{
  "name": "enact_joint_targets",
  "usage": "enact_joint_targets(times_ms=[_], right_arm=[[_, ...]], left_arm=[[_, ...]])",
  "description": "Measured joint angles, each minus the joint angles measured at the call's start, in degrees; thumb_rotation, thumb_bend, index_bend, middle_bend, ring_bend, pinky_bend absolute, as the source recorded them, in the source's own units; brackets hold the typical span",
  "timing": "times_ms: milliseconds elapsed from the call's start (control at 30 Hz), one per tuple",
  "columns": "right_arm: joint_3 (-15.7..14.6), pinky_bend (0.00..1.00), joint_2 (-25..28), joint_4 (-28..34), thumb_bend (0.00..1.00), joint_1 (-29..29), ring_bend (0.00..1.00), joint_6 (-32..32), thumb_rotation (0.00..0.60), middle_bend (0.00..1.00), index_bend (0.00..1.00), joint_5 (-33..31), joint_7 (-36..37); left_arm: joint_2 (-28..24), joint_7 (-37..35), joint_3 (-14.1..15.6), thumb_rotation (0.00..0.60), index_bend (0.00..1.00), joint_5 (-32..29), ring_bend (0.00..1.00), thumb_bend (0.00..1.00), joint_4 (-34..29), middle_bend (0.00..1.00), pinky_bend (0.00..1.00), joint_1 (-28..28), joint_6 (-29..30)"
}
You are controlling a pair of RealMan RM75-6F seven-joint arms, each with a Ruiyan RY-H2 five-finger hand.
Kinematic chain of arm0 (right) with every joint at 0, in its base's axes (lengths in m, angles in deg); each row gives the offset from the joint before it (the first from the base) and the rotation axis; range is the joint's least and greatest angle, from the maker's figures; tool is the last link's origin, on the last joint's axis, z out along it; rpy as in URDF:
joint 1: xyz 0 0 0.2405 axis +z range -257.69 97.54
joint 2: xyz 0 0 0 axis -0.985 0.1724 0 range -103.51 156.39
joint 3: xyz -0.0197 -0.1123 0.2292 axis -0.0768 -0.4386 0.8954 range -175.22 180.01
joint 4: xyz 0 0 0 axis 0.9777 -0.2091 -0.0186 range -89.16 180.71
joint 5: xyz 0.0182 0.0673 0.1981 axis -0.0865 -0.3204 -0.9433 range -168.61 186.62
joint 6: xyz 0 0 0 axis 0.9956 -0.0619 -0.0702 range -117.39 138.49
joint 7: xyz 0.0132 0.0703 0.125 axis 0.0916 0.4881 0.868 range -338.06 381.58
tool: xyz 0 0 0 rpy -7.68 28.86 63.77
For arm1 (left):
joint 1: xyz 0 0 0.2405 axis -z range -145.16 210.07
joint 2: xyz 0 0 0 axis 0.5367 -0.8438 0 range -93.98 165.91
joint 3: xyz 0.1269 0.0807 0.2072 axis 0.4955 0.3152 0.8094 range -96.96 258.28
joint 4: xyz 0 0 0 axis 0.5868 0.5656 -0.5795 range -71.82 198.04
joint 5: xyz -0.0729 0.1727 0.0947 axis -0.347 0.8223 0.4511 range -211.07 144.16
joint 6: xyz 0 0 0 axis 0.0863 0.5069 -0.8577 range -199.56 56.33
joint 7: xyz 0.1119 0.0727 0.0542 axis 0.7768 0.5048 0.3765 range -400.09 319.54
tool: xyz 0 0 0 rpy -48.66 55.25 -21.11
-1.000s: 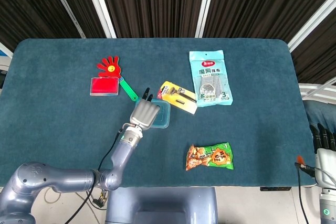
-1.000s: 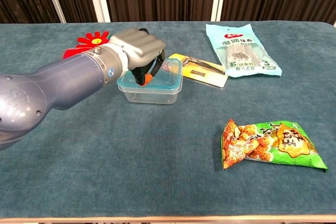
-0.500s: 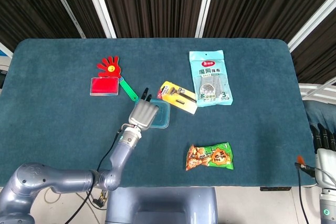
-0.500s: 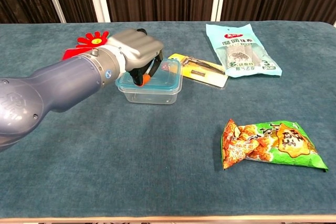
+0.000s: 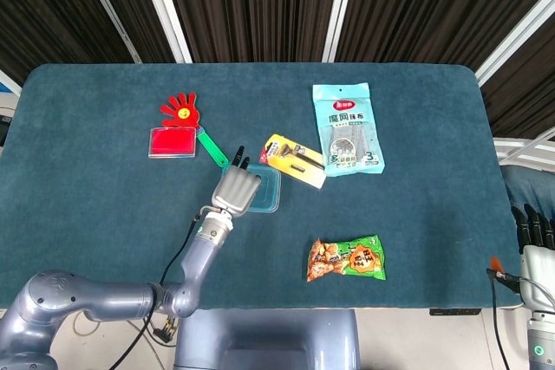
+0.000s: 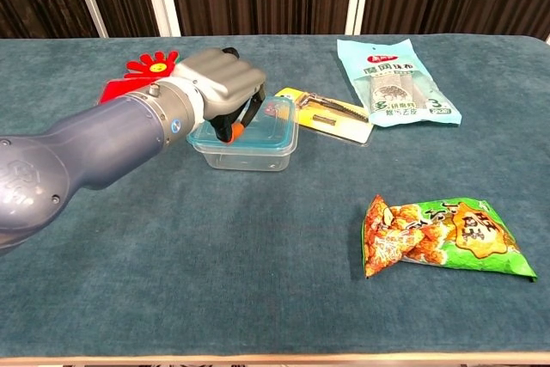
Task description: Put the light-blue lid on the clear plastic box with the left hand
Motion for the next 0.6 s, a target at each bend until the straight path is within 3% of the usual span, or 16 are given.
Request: enact_joint_targets(times_ms=[600], right_arm=[[-0.08,0.0,-0.05,-0.12,0.35,-0.07,0.0,0.01,0.6,0.01,0.02,0.04,0.11]], left_arm=[[1.05,3.12,-0.83,0.6,0.64,-1.66,0.17,0.52,-0.74,0.58,0.01,-0.23,1.78]])
